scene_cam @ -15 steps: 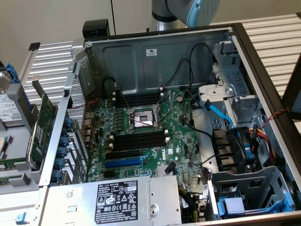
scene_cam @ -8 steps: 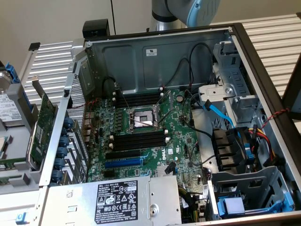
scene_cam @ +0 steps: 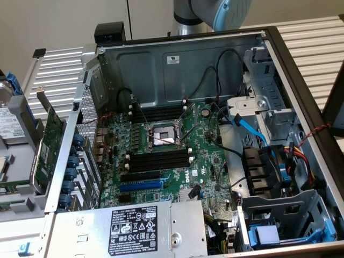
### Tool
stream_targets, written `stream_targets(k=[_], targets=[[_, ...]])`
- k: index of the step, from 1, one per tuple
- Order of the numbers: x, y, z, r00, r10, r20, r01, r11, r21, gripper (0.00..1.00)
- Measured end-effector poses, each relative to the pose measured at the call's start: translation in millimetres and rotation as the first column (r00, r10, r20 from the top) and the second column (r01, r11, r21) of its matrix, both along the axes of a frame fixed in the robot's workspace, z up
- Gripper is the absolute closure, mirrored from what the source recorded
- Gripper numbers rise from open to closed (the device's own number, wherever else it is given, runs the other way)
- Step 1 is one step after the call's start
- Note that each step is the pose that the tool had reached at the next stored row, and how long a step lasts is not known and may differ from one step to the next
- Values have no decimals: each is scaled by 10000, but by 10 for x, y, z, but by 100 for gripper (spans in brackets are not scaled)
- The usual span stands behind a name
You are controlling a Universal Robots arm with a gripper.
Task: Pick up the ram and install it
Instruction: 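Pick up the ram and move it above insertion slot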
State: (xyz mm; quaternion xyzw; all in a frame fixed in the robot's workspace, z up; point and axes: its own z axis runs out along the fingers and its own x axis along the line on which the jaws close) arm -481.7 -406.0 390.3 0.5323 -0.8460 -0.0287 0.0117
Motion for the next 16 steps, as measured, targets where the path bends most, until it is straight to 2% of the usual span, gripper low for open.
stream_targets(k=[4,9,11,16], targets=[[0,0,0,9974,724,-1,-724,9974,-1,90],[0,0,0,9868,1622,-1,-1622,9868,0,90],[0,0,0,9792,2030,-1,-2030,9792,0,90],[0,0,0,9548,2974,-1,-2974,9548,0,90]])
